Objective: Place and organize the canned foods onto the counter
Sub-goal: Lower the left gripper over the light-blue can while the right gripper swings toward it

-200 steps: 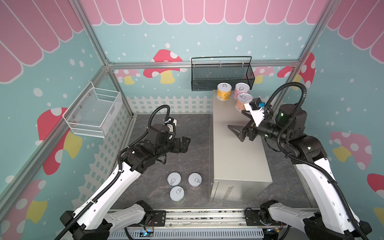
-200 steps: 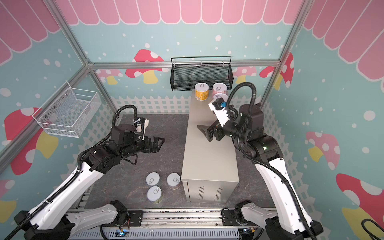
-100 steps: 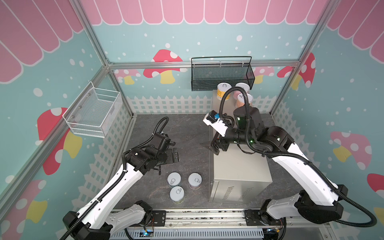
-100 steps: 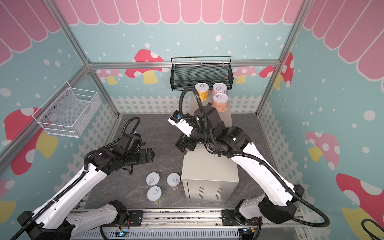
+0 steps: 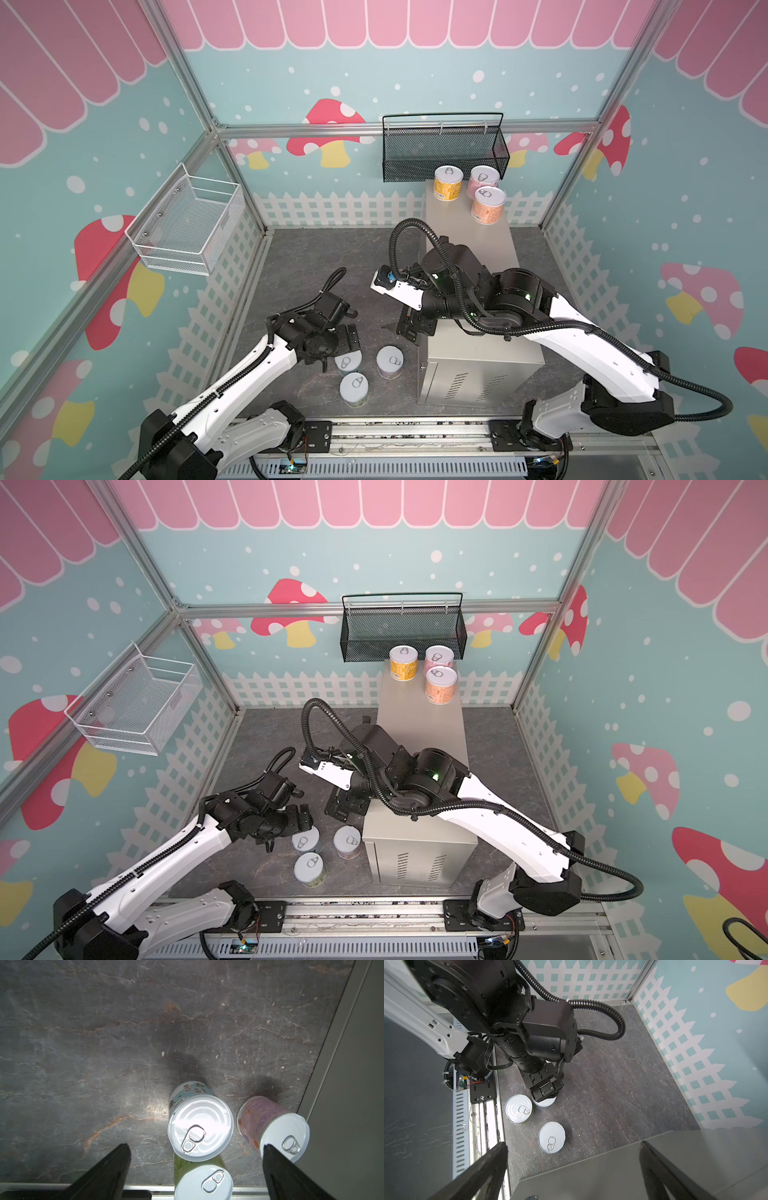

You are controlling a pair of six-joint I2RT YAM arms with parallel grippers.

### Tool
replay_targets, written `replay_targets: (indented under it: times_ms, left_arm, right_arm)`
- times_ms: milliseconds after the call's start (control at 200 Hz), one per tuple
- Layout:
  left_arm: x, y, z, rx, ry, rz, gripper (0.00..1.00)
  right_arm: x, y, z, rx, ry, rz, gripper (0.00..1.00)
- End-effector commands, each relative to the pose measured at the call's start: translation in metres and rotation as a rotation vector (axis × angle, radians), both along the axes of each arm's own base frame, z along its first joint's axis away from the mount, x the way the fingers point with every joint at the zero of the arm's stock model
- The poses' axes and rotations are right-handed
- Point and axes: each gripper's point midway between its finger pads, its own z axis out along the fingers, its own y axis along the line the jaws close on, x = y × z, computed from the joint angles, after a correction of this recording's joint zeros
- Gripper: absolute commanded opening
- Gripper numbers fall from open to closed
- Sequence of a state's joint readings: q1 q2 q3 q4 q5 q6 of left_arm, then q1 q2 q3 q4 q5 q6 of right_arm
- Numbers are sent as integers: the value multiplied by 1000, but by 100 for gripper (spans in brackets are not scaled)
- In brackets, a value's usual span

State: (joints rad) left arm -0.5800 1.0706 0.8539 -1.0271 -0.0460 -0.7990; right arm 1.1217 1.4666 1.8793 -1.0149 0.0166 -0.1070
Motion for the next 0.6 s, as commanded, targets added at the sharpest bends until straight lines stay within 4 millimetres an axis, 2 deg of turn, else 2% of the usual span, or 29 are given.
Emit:
replay_targets:
  times_ms: [0,315,595]
  left_arm:
    - [-2,-11,-12,-33,7,35,99]
    - [-2,-14,-51,25,42,12,98]
    - [0,-15,-64,67,70,-10,95]
  right_arm:
    - [-2,-8,-6,-45,-11,-22,99]
    - [-12,-11,-20,-61,3,-19,99]
    - [-14,-17,-21,-50,-6,-31,99]
